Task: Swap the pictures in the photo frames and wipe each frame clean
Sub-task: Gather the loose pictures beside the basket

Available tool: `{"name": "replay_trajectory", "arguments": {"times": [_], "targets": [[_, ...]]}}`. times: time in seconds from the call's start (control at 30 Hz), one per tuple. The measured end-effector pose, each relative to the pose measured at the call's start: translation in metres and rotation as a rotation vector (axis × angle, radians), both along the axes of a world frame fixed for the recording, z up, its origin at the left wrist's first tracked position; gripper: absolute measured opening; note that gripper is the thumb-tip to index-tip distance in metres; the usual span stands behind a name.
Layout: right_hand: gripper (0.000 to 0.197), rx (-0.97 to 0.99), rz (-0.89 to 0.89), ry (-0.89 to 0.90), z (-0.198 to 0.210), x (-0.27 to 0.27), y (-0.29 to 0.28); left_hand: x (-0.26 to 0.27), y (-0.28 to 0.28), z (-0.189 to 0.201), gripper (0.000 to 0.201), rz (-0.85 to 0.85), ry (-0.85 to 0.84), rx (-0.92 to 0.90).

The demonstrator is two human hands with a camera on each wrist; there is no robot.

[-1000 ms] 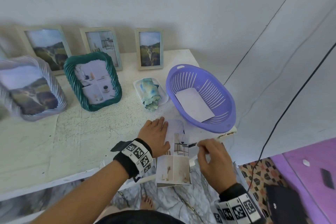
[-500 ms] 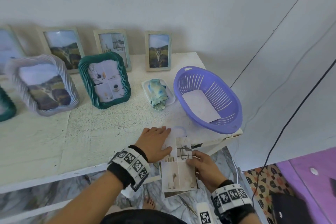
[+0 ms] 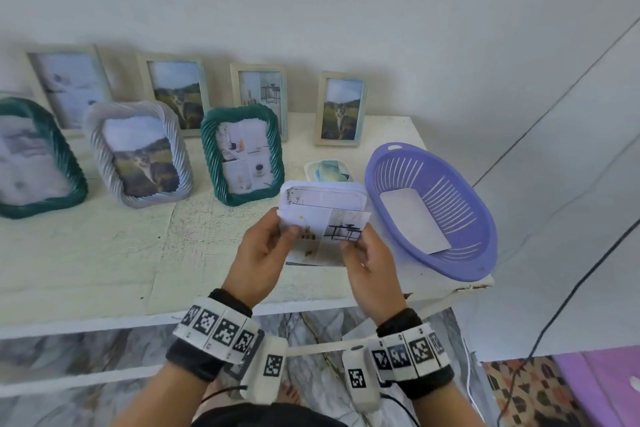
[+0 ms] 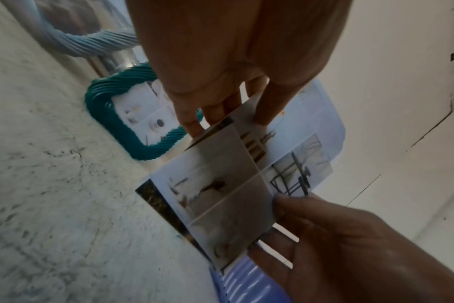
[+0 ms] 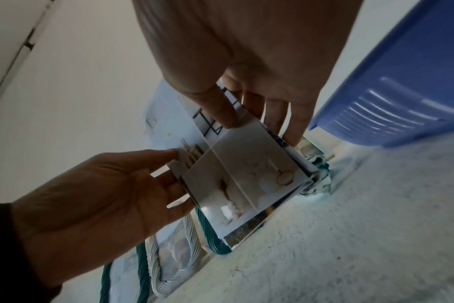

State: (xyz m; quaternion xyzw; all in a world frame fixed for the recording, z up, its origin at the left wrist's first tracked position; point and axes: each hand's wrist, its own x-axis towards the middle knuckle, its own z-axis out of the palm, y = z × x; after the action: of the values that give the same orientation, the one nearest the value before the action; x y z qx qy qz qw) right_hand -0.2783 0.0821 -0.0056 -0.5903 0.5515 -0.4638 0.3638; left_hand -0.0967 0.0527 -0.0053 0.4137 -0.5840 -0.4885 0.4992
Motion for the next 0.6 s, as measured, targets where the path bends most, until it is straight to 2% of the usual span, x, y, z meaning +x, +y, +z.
{"name": "replay_trajectory", "arguments": {"times": [0.13,0.33,0.5,0.6], "targets": [[0.027,-0.069,-0.055,0.042,-0.010,0.009,-0.010,0.000,-0.006,-0.019,0.026,0.062,-0.026,-0.046],[0.034,0.040,-0.062,0.075,-0.040,0.012,-0.013,-0.006,-0.010,-0.047,0.032,0.022,-0.081,0.014],[0.030,0.112,-0.053,0.142,-0.051,0.019,-0.018,-0.015,-0.009,-0.056,0.048,0.026,-0.209,0.125],[0.018,0.124,-0.079,0.187,-0.054,0.019,-0.022,-0.020,-0.008,-0.056,0.043,0.044,-0.255,0.152]]}}
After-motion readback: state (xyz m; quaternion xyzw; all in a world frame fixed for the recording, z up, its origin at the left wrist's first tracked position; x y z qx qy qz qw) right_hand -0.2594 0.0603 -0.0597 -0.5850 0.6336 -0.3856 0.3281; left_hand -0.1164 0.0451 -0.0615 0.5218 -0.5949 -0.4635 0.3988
